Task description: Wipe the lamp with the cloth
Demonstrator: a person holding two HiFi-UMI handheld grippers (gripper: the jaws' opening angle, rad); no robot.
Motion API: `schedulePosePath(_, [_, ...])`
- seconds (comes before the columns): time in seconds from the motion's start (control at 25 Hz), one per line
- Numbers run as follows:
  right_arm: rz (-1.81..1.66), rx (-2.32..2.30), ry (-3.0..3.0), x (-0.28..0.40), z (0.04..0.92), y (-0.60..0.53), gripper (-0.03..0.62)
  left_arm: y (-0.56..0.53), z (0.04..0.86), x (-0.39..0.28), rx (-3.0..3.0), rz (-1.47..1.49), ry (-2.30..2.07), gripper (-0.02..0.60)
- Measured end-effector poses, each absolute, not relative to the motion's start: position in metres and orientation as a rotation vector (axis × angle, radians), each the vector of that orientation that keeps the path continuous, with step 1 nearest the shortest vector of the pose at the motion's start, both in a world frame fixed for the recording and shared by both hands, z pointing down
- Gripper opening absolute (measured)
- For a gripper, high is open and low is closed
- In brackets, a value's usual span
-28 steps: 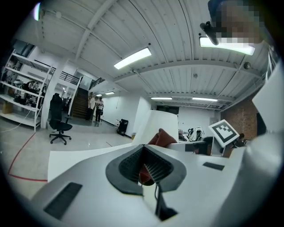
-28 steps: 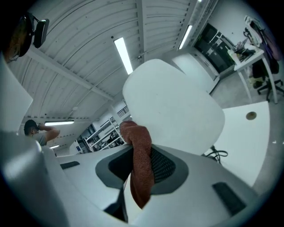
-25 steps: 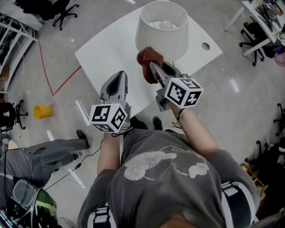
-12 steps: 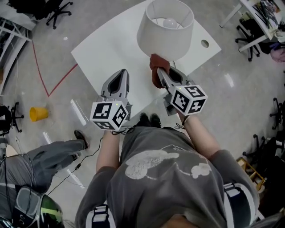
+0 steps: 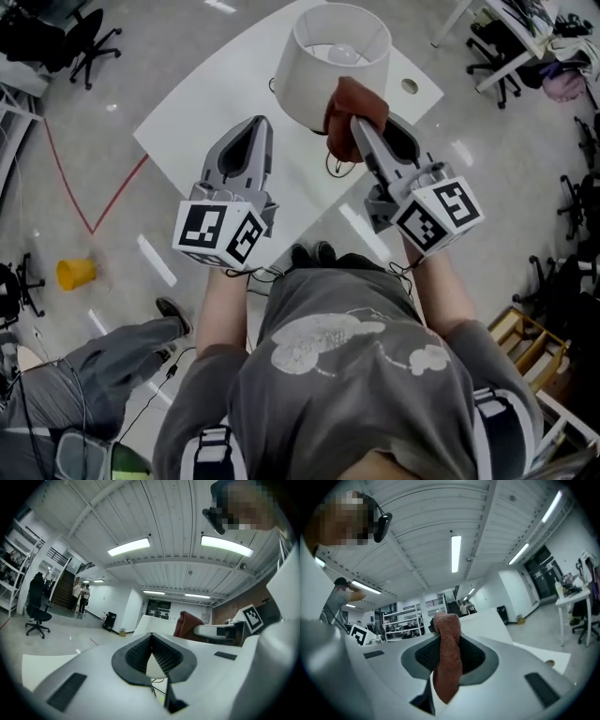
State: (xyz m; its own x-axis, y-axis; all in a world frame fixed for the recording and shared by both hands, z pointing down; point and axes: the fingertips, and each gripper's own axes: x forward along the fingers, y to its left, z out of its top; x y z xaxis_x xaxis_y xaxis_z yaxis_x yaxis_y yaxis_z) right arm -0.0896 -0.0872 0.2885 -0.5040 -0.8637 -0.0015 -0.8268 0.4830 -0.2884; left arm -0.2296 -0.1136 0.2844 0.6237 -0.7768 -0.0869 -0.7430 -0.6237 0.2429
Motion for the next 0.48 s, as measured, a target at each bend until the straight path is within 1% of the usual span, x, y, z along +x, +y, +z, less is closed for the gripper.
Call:
schedulePosePath(0.16, [-0.317,-1.492,2.596,-0.069,0.278,-0.104,0.091,-0.115,0.283,-0.217,2.649,-0.265,-1.271,0.008])
schedulePosePath(0.36, [-0.354,-1.418,2.64,-0.036,0.297,-0.109,0.091,-0.107,0.295,-0.192,2.629,-0.24,-1.334,0.008])
schedulePosePath(0.48, [-0.378,-1.33,2.697,-0.032,0.31,-0.113,0.091,-0.106,0.302,-0.186,2.591,-0.23,-1.422,0.008])
